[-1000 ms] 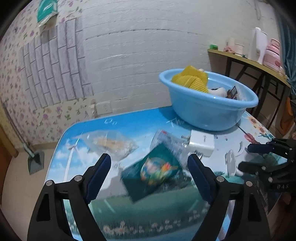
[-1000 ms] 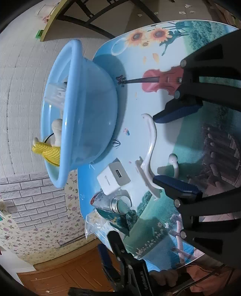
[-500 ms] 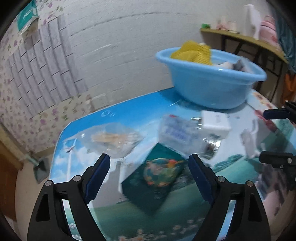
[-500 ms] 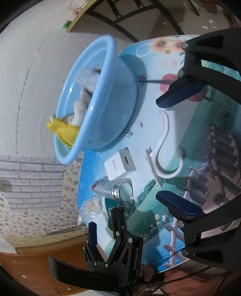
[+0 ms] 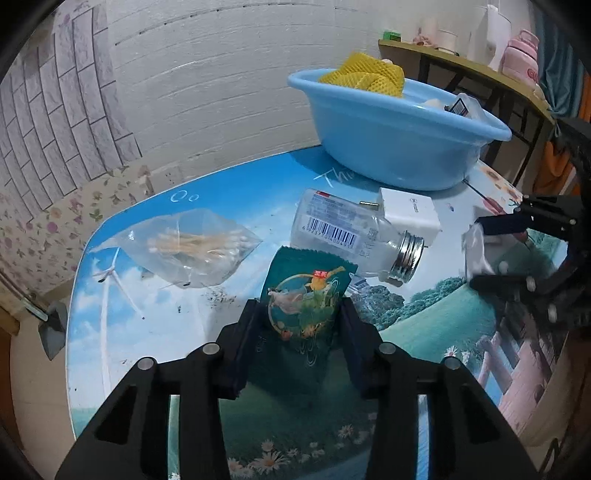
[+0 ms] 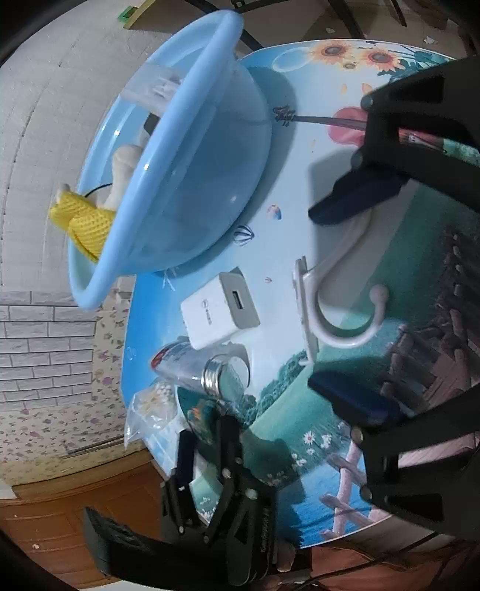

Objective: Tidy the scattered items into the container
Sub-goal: 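Lift the green packet with the left gripper while the right grasps the white hook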

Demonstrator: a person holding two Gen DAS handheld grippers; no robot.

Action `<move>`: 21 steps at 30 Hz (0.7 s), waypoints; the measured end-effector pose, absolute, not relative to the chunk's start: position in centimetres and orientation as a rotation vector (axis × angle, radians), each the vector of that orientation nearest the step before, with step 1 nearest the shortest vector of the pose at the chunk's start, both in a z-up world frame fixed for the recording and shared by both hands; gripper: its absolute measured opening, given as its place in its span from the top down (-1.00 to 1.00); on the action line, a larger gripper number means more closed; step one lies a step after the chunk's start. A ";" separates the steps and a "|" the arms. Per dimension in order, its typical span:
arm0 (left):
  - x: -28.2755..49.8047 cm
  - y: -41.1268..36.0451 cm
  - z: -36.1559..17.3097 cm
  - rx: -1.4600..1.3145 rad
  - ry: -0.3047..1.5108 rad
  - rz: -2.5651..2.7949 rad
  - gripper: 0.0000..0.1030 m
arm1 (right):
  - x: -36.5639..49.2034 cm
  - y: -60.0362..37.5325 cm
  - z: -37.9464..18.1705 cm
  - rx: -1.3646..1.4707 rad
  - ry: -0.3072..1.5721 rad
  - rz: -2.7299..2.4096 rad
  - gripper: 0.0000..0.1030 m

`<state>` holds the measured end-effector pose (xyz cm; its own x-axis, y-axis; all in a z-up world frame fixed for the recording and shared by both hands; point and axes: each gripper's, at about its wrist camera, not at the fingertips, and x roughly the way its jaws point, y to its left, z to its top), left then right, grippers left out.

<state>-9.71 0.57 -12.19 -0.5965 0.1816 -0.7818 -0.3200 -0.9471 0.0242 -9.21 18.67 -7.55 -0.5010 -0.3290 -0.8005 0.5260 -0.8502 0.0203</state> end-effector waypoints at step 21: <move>-7.5 3.0 -3.3 -0.941 0.087 2.684 0.21 | -7.3 23.1 0.3 0.911 -0.001 -2.484 -0.06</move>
